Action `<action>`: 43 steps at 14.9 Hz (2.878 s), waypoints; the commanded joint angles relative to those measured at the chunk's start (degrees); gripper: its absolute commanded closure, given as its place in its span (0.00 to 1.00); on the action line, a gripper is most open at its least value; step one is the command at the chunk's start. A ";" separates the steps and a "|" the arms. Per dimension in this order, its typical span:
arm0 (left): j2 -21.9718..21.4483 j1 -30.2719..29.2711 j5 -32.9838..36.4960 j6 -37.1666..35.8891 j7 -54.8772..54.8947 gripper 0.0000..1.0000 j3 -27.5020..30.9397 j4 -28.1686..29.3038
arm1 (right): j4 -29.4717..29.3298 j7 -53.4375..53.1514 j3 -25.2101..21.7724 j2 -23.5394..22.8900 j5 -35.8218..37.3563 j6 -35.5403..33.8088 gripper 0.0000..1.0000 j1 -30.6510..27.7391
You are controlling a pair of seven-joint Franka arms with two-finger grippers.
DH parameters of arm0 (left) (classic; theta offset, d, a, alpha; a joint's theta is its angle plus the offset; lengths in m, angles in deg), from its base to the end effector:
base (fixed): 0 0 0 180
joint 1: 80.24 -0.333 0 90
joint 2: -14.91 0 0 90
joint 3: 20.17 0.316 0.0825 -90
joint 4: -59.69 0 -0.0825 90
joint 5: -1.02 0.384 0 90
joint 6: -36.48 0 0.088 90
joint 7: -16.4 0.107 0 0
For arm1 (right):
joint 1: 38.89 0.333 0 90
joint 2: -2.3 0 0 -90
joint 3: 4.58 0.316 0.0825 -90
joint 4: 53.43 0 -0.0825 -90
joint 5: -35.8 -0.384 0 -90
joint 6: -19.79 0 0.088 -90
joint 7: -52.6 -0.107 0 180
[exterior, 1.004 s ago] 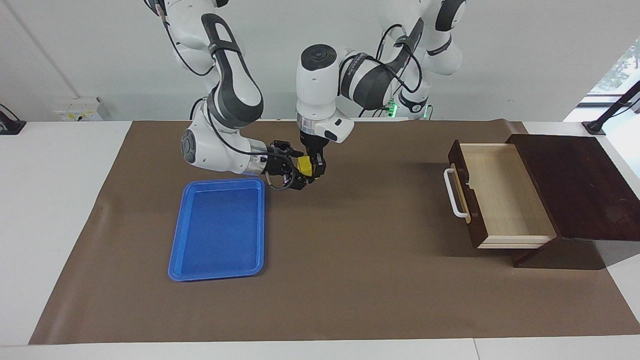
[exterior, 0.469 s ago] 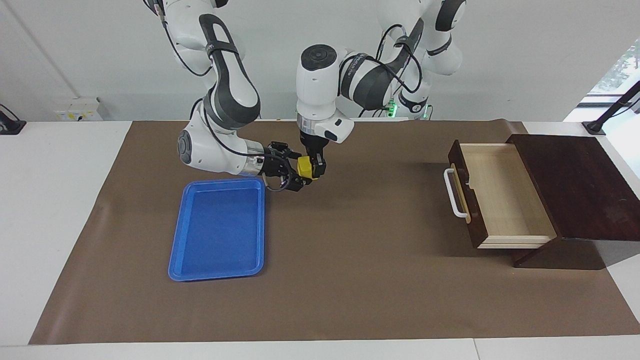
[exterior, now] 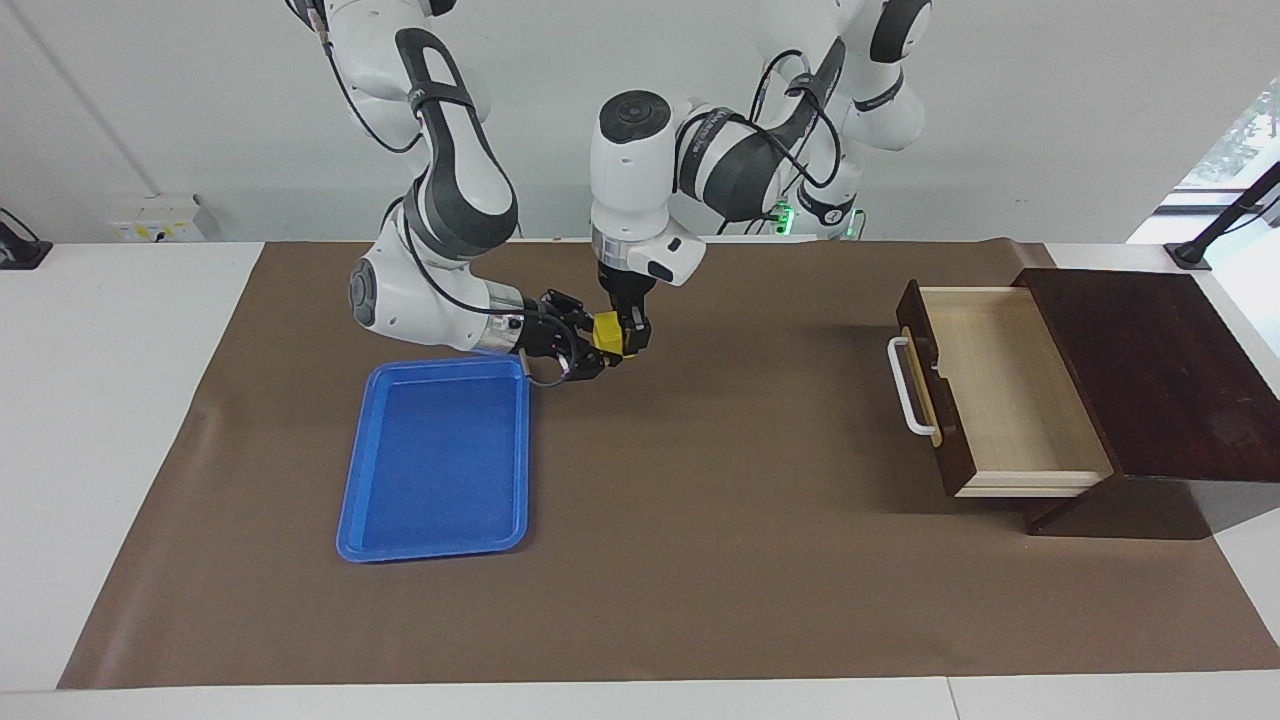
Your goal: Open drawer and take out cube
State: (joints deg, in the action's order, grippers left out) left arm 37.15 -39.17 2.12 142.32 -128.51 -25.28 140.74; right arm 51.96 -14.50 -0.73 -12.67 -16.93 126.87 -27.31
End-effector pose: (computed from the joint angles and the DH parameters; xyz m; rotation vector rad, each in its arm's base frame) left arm 0.4796 -0.4837 0.4841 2.0139 2.3529 -0.0300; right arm 0.5732 0.2187 0.3971 -1.9673 1.4950 0.9616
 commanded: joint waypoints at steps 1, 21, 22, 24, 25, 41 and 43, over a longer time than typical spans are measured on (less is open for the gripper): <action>-0.44 0.77 1.18 0.86 0.42 1.00 1.07 0.42 | -0.18 0.74 0.46 -0.24 -0.35 -1.17 1.00 -0.77; -4.84 -29.18 5.49 5.51 29.30 0.00 1.16 14.56 | -1.94 3.36 -0.25 -3.74 4.21 2.17 1.00 -11.22; -5.01 -30.68 5.49 6.74 31.86 0.00 1.16 15.61 | -1.68 4.08 -0.25 -4.54 4.30 3.30 1.00 -12.01; -5.45 -33.32 5.49 6.93 38.88 0.00 1.16 16.24 | -1.15 4.26 -0.25 -5.94 6.23 4.02 1.00 -13.42; -5.45 -34.55 5.49 7.01 41.61 0.00 1.16 16.24 | -0.89 5.30 -0.25 -6.73 6.76 4.02 1.00 -14.47; -6.24 -49.18 5.49 13.97 71.42 0.00 0.72 16.34 | 13.17 12.96 -0.51 -4.46 7.12 10.96 1.00 -15.54; -7.03 -46.27 5.57 7.14 72.92 0.00 0.72 12.13 | 13.88 12.96 -0.51 -4.37 7.12 11.57 1.00 -15.54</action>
State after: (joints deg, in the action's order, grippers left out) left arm 32.35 -89.07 6.58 155.09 -57.36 -25.28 155.51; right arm 62.84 -2.85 -1.46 -19.14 -10.24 136.60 -42.72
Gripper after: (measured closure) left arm 0.000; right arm 0.432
